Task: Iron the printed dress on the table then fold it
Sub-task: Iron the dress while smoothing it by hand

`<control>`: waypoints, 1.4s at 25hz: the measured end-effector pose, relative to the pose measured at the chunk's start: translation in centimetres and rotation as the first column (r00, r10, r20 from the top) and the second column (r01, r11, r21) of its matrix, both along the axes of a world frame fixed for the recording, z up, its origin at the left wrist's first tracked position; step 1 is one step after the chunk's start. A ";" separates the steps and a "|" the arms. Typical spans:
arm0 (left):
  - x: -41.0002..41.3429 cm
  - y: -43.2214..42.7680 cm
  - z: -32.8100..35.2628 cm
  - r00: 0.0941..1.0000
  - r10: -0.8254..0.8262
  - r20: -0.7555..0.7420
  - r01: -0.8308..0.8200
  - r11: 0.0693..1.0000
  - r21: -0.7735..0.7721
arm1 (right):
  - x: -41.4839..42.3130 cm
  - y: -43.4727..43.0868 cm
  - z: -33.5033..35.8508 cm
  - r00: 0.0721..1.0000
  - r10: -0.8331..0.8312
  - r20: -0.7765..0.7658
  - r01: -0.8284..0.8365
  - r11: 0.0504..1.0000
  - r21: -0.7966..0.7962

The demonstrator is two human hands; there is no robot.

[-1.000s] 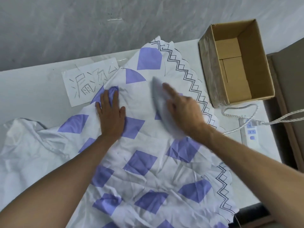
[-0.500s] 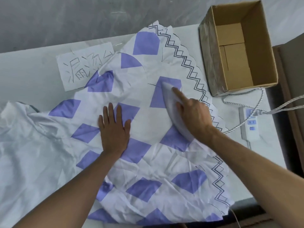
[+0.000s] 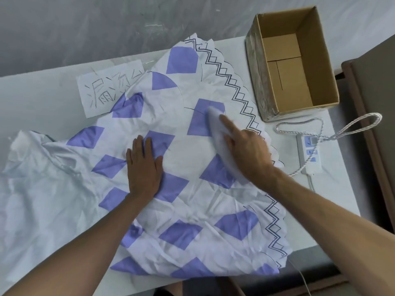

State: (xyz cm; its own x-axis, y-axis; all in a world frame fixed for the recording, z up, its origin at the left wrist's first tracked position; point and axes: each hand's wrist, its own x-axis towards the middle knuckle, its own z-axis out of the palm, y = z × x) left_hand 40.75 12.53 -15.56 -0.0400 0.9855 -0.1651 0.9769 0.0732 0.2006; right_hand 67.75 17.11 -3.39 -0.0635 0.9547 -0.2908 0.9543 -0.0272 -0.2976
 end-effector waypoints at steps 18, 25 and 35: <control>1.2 -7.0 -2.1 0.996 -0.036 -0.083 0.031 0.998 -0.063 | 6.5 -6.1 -3.4 0.990 -0.002 0.139 0.004 1.000 -0.018; 1.2 -4.6 0.7 0.995 -0.022 -0.095 0.020 1.000 -0.021 | 3.0 -5.8 -1.2 0.999 0.052 -0.006 -0.052 0.998 0.018; -1.2 7.7 6.0 0.991 0.109 -0.073 -0.121 0.975 -0.187 | 1.0 -2.3 -1.3 1.000 -0.010 0.022 0.012 0.998 -0.062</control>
State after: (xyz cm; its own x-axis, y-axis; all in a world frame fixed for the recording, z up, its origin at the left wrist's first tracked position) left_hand 39.59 20.25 -9.60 -0.1676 0.9243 -0.3430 0.9698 0.2172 0.1114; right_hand 68.80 14.84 -4.72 -0.0460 0.9354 -0.3505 0.9602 -0.0554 -0.2738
